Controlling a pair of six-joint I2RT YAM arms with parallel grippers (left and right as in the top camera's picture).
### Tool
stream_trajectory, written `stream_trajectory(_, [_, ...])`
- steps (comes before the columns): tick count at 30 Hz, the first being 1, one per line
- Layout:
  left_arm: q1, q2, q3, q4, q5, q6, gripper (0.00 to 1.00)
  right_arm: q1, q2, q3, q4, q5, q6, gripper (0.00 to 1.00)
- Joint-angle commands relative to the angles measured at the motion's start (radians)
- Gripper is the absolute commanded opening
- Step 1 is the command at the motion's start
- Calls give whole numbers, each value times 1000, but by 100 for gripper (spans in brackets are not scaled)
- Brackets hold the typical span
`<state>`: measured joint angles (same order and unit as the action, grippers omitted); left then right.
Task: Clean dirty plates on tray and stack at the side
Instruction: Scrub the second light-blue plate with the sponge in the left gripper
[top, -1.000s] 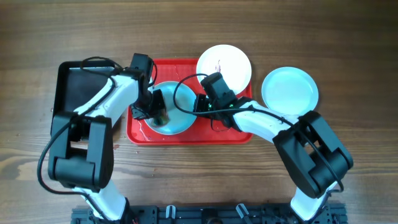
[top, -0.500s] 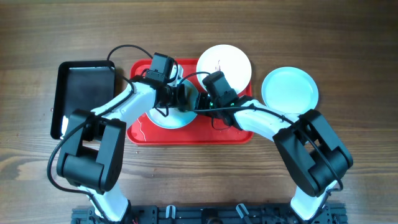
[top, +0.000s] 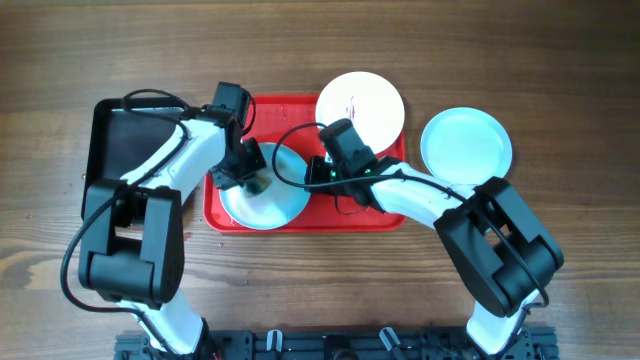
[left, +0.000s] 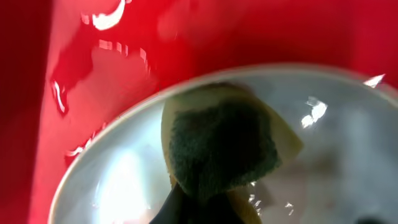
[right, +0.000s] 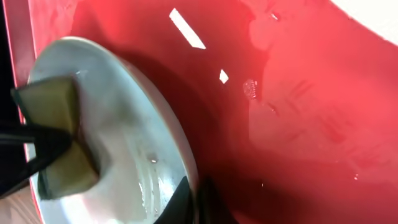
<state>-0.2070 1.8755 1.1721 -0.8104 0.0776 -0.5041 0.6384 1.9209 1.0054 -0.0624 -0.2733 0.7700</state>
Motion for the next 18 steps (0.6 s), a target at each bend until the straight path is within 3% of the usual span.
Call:
stream_trajectory(1, [8,29,-25,-92,137,194,4,-26,31,5,-13,-71,-50,4])
stream_trajectory(5, [7,29,-26,-105,395,446,4,-38,31,5,-24,-88,-61,4])
stream_trajectory(10, [7,29,-26,39,497,438,4,-38,31,5,-24,-92,-60,4])
stream_trajectory(18, [-48,90,-26,222,502,338,4,-38,31,5,-23,-87,-60,4])
